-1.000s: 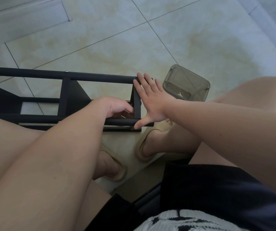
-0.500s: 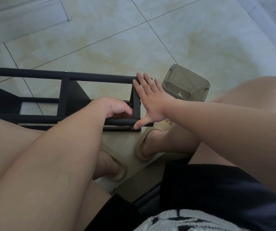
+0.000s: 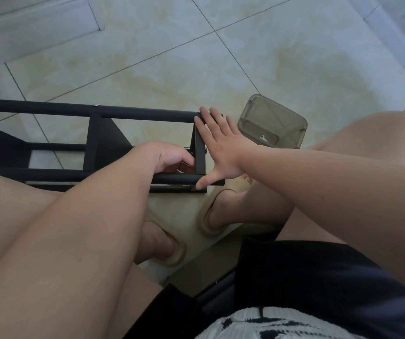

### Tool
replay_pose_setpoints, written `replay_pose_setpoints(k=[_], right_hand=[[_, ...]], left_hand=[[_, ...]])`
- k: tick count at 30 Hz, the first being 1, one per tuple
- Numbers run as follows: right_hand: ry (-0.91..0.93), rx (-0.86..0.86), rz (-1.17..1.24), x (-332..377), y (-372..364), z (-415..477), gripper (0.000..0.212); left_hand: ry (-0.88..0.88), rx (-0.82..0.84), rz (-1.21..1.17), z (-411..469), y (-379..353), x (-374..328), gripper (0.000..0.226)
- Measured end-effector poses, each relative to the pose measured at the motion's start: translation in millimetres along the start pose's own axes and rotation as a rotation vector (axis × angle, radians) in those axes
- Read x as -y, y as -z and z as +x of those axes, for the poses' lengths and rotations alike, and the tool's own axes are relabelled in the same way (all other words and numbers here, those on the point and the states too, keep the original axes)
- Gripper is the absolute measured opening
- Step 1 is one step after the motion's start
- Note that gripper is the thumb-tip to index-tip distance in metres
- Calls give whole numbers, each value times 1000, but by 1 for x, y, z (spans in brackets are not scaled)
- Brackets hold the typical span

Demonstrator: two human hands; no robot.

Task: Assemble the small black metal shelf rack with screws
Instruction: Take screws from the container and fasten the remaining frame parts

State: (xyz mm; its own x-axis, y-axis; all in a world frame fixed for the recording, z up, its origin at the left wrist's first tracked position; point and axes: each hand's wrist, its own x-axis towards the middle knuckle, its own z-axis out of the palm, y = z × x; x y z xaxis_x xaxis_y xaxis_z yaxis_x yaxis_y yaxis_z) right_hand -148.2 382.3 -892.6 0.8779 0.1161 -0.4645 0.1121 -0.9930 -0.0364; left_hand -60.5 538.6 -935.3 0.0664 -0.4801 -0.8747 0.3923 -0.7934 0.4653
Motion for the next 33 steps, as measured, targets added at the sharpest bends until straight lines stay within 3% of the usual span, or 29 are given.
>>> replay_pose_setpoints(k=[9, 13, 23, 28, 31, 33], right_hand=[[1, -1, 5, 0, 0, 0, 156], [-2, -1, 3, 0, -1, 1, 157], [6, 6, 0, -1, -2, 1, 157], [-9, 72, 44, -7, 10, 5, 158], [-23, 69, 155, -7, 17, 2, 144], [-56, 36, 223, -1, 20, -3, 127]], left_hand=[[31, -56, 77, -5, -5, -4, 19], [19, -37, 60, -3, -2, -2, 36], [-14, -14, 49, -6, -1, -2, 33], [-104, -233, 29, -13, 1, -10, 23], [-90, -351, 263, -32, 10, -15, 20], [-9, -338, 435, -48, 16, -11, 21]])
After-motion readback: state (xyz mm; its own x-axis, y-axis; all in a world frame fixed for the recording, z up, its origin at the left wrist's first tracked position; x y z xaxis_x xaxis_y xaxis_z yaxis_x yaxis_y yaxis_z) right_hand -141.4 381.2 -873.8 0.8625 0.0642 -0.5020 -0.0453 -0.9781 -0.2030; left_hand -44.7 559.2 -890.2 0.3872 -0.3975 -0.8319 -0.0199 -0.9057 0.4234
